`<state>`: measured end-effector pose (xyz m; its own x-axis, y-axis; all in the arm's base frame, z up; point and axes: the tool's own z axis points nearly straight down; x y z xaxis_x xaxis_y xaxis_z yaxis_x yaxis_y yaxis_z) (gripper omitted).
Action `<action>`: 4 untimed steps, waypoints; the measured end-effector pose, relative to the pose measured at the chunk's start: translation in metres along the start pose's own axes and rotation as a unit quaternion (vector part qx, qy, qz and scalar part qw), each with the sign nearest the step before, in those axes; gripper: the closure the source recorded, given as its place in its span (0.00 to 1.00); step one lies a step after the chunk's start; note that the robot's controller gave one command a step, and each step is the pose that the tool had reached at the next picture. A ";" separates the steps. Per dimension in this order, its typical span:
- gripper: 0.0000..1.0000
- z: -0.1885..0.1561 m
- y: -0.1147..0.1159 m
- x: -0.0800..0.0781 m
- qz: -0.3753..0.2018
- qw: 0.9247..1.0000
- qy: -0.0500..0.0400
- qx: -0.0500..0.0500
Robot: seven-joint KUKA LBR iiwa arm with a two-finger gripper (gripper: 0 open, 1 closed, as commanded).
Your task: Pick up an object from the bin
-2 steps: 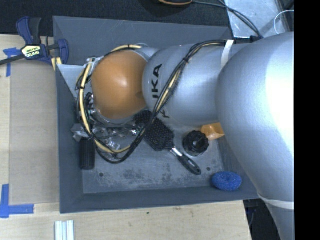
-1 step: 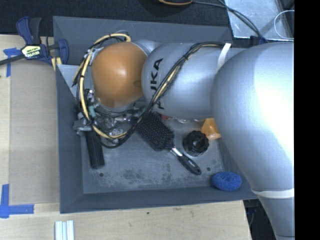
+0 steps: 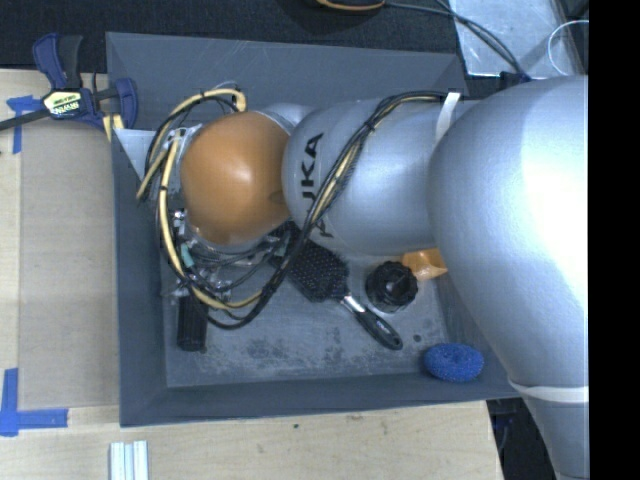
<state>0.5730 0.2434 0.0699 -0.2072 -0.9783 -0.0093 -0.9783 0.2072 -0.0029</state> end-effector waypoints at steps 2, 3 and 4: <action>1.00 -0.003 0.001 0.000 0.000 1.000 0.000 -0.001; 1.00 -0.023 0.003 0.001 0.001 1.000 0.002 -0.004; 1.00 -0.040 0.000 0.000 0.002 1.000 -0.001 0.001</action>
Offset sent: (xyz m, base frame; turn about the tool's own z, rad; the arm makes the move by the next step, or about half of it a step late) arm -0.0001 0.0000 0.1078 0.0000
